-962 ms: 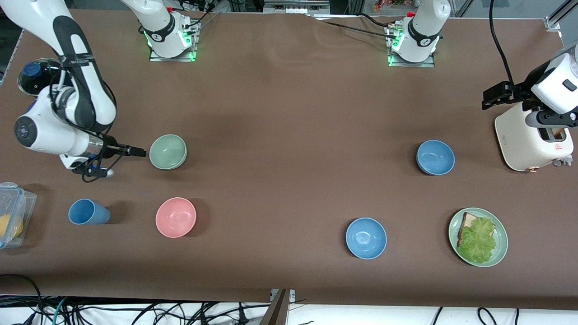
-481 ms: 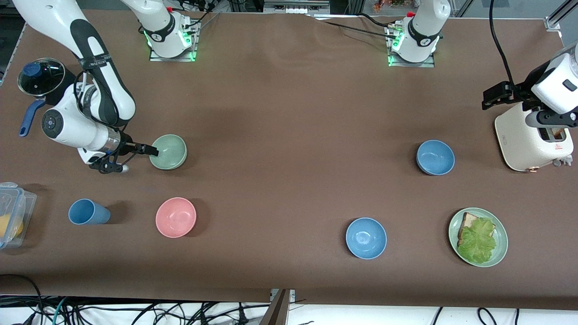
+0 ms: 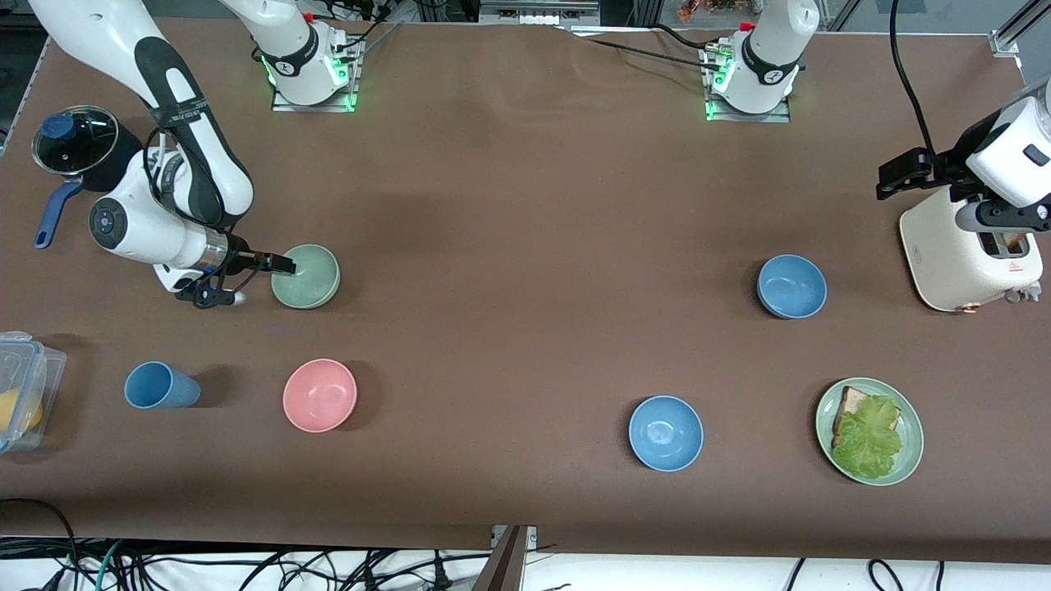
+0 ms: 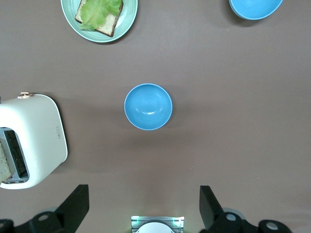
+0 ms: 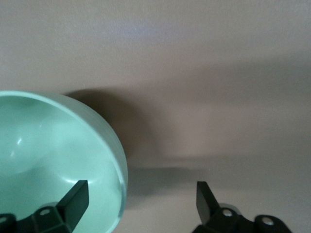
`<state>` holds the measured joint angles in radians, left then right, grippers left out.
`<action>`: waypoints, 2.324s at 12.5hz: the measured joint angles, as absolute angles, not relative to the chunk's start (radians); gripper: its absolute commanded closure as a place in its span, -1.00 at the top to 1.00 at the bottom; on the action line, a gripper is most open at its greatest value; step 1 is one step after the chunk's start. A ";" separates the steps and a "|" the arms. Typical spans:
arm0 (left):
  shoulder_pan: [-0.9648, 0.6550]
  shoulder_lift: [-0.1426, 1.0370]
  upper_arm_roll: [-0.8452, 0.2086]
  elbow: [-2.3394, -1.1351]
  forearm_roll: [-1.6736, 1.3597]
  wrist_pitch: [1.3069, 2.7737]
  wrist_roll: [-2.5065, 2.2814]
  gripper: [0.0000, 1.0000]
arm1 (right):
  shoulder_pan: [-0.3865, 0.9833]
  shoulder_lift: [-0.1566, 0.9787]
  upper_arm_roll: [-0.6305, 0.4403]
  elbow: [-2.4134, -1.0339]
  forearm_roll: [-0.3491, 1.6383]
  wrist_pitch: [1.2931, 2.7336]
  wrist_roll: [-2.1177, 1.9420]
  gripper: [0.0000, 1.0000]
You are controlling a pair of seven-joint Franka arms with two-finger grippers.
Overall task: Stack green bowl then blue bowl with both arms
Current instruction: 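Grasp the rim of the pale green bowl with the right gripper, then slide the green bowl with the right gripper toward the table middle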
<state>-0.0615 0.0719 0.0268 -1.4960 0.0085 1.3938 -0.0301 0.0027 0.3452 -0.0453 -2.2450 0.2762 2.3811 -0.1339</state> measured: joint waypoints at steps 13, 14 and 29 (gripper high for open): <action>-0.061 0.072 0.027 -1.496 0.009 1.394 -0.030 1.00 | 0.009 0.322 -0.008 -2.111 0.360 2.259 -0.130 -1.00; -0.061 0.072 0.027 -1.496 0.009 1.394 -0.030 1.00 | 0.022 0.319 -0.004 -2.069 0.381 2.220 -0.115 -1.00; -0.061 0.072 0.028 -1.496 0.009 1.380 -0.030 1.00 | 0.649 0.615 0.008 -1.715 0.392 2.314 0.797 -1.00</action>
<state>-0.0609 0.0719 0.0280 -1.4959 0.0085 1.3802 -0.0302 0.6491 0.6154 0.0078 -1.7146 0.3919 2.3143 0.7966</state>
